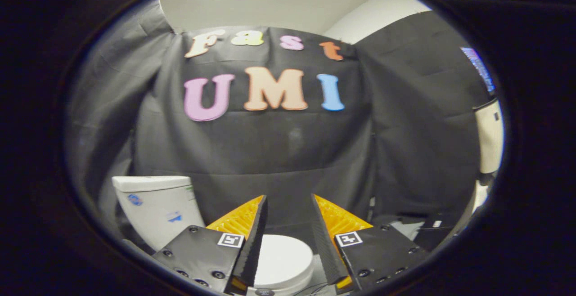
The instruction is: Open the toilet lid.
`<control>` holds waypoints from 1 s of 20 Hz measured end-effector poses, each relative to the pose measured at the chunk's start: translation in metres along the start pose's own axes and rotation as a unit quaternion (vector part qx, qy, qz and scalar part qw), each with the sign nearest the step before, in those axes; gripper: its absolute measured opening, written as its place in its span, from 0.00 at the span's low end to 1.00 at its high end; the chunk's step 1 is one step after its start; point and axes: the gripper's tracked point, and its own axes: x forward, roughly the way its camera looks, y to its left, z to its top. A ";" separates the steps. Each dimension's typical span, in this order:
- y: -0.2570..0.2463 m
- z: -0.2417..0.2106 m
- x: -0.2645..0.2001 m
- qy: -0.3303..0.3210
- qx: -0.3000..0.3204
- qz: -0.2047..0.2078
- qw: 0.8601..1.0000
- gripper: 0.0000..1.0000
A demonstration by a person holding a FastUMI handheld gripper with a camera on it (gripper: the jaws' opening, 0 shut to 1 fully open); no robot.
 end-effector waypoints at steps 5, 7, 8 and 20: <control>0.004 -0.037 -0.010 0.050 0.012 -0.027 0.998 0.59; 0.003 -0.059 -0.011 0.081 0.042 -0.037 0.995 0.58; 0.001 -0.072 -0.011 0.096 0.070 -0.048 0.992 0.58; 0.053 -0.215 -0.026 0.187 0.447 -0.130 0.865 0.58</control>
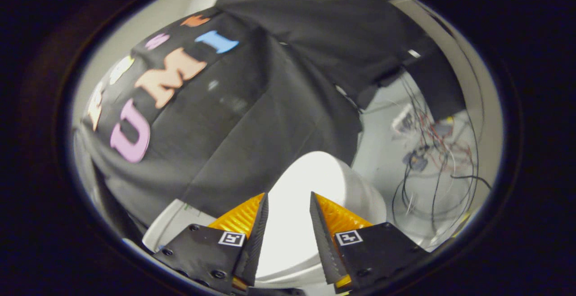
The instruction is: Open the toilet lid.
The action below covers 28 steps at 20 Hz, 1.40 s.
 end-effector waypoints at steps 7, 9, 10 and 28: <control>-0.089 -0.052 -0.010 0.025 0.101 -0.098 0.990 0.48; -0.100 -0.055 -0.003 0.028 0.114 -0.109 0.987 0.47; -0.102 -0.058 -0.010 0.037 0.110 -0.117 0.986 0.47; -0.078 -0.067 -0.009 0.099 0.067 -0.070 0.990 0.07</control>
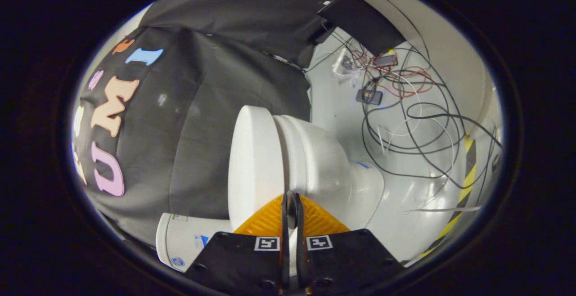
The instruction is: Open the toilet lid.
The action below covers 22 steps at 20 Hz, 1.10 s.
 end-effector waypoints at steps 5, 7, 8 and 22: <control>0.037 0.021 -0.010 -0.046 -0.080 0.027 0.995 0.07; 0.049 0.031 -0.015 -0.065 -0.116 0.025 0.991 0.07; 0.055 0.037 -0.017 -0.071 -0.134 0.025 0.988 0.07; 0.266 0.074 -0.069 -0.170 -0.283 0.163 0.930 0.01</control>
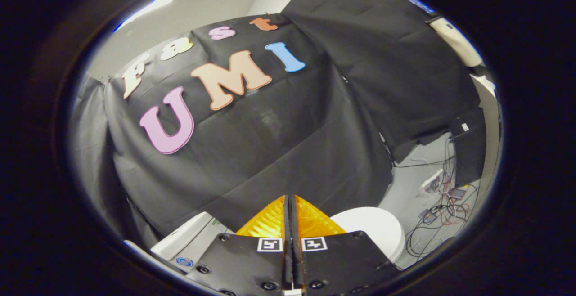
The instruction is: Open the toilet lid.
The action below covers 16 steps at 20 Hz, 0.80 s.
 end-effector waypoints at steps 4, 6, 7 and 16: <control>-0.005 -0.004 0.009 0.007 -0.013 -0.020 1.000 0.01; -0.008 -0.008 0.002 0.008 -0.023 -0.018 1.000 0.01; -0.006 -0.010 0.002 0.012 -0.029 -0.014 0.999 0.01; 0.116 -0.052 0.000 0.044 -0.087 0.084 0.992 0.01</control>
